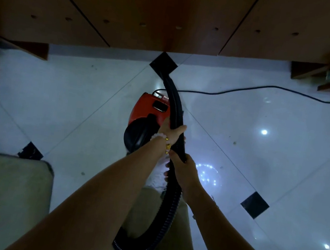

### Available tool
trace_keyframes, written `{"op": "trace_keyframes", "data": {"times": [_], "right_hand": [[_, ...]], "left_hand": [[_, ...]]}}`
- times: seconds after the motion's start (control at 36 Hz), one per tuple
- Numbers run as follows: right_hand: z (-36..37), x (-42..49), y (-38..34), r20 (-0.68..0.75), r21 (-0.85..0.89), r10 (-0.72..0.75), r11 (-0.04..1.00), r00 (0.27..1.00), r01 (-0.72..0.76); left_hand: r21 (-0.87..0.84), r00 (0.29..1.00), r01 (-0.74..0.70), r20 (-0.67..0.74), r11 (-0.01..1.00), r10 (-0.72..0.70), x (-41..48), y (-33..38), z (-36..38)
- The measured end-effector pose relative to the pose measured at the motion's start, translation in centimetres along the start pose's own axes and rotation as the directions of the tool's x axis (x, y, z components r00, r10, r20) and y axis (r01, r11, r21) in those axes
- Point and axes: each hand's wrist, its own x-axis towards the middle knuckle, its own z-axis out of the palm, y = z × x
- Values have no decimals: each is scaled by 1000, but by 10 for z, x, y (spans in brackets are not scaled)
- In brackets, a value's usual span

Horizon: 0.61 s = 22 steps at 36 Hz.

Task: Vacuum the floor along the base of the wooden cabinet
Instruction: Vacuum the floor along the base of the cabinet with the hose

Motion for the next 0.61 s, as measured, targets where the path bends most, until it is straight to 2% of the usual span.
{"op": "trace_keyframes", "data": {"times": [0.25,0.61], "right_hand": [[4,-7,20,-95,-37,-54,998,994,51],[12,-20,20,-161,-100,-148,986,976,133]], "left_hand": [[-12,998,-33,52,999,34,-6,-8,-2],[9,989,-35,144,999,33,-16,2,-8]]}}
